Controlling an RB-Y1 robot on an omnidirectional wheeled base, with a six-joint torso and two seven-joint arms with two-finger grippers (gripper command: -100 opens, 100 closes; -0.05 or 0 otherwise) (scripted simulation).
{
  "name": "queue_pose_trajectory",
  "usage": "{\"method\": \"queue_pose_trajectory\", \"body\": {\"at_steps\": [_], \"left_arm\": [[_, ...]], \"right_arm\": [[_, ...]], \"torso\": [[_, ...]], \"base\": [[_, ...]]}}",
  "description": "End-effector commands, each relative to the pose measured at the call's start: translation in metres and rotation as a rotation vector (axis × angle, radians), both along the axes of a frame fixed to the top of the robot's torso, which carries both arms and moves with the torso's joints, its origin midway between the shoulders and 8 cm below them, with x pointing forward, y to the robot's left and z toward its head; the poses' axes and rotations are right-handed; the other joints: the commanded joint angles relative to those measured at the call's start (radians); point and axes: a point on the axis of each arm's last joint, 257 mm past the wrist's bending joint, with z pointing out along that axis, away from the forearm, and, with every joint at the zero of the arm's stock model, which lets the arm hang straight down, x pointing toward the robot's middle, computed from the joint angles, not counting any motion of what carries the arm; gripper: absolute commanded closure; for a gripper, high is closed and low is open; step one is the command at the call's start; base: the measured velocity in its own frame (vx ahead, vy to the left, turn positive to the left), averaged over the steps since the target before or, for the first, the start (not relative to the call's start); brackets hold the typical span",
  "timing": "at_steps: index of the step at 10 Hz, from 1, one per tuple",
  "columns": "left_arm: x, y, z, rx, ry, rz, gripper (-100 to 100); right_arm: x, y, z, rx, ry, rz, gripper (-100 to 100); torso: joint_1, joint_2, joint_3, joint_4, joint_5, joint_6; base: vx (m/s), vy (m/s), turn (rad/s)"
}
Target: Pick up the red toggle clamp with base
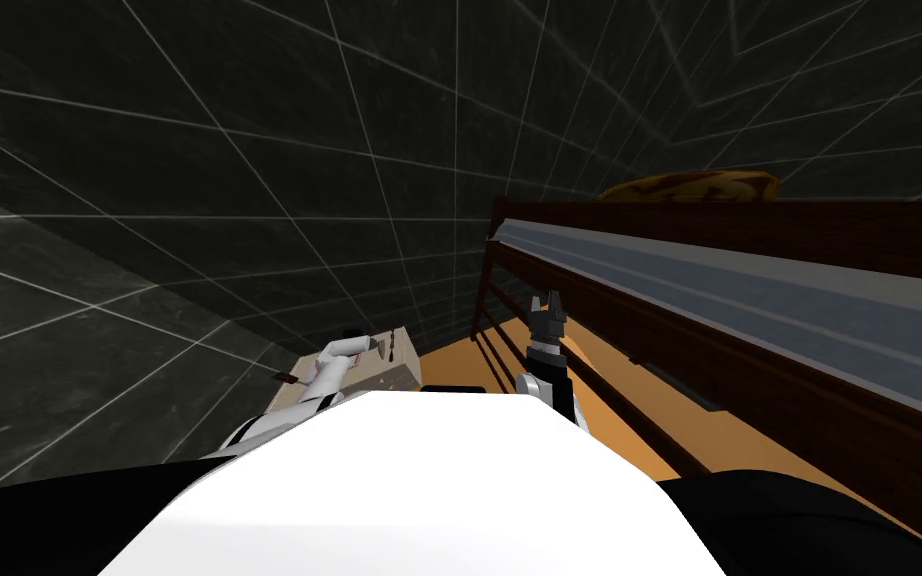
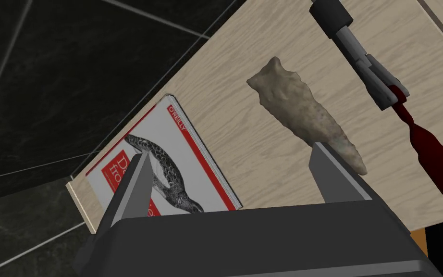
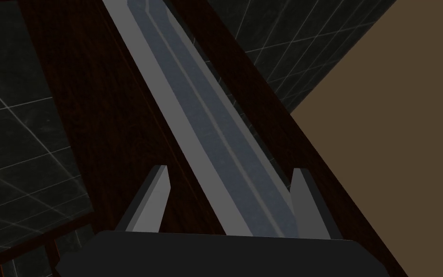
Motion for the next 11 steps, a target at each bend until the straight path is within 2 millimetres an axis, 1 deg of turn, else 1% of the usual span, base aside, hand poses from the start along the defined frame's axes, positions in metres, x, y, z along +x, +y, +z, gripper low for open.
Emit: {"method": "queue_pose_trajectory", "body": {"at_steps": [1, 2, 3, 4, 5, 7, 8, 9, 10, 11], "left_arm": [[-0.005, 0.000, -0.006, -0.030, 0.014, 0.038, -100], [-0.013, -0.001, -0.015, -0.072, 0.041, 0.089, -100], [-0.013, -0.001, -0.015, -0.075, 0.038, 0.094, -100], [-0.021, -0.002, -0.023, -0.115, 0.064, 0.145, -100], [-0.021, -0.002, -0.023, -0.117, 0.063, 0.149, -100], [-0.038, -0.007, -0.037, -0.185, 0.117, 0.239, -100], [-0.039, -0.007, -0.037, -0.192, 0.112, 0.254, -100], [-0.048, -0.010, -0.044, -0.225, 0.136, 0.304, -100], [-0.053, -0.013, -0.047, -0.249, 0.156, 0.341, -100], [-0.057, -0.014, -0.050, -0.255, 0.161, 0.351, -100]], "right_arm": [[0.000, 0.000, 0.000, 0.000, 0.000, 0.000, 0], [0.000, 0.000, 0.000, 0.000, 0.000, 0.000, 0], [0.000, 0.000, 0.000, 0.000, 0.000, 0.000, 0], [0.000, 0.000, 0.000, 0.000, 0.000, 0.000, 0], [0.000, 0.000, 0.000, 0.000, 0.000, 0.000, 0], [0.000, 0.000, 0.000, 0.000, 0.000, 0.000, 0], [0.000, 0.000, 0.000, 0.000, 0.000, 0.000, 0], [0.000, 0.000, 0.000, 0.000, 0.000, 0.000, 0], [0.000, 0.000, 0.000, 0.000, 0.000, 0.000, 0], [0.000, 0.000, 0.000, 0.000, 0.000, 0.000, 0]], "torso": [[0.000, 0.000, 0.000, 0.000, 0.000, 0.000], [0.000, 0.000, 0.000, 0.000, 0.000, -0.001], [0.000, 0.000, 0.000, 0.000, 0.000, 0.000], [0.000, 0.000, 0.000, 0.000, 0.000, -0.001], [0.000, -0.001, 0.000, 0.000, 0.000, 0.000], [0.000, 0.000, 0.000, 0.000, 0.000, 0.000], [0.001, 0.000, 0.000, 0.000, 0.000, 0.000], [0.001, 0.000, 0.000, 0.000, 0.000, -0.002], [0.000, 0.000, 0.000, 0.000, 0.000, -0.001], [0.001, 0.000, 0.000, 0.000, 0.000, -0.001]], "base": [[-0.010, 0.032, -0.132], [-0.008, 0.031, -0.271], [-0.006, 0.031, -0.134], [-0.003, 0.030, -0.245], [-0.006, 0.032, -0.125], [-0.011, 0.040, -0.321], [-0.011, 0.043, -0.108], [-0.010, 0.034, -0.171], [-0.010, 0.045, -0.335], [-0.009, 0.039, -0.119]]}}
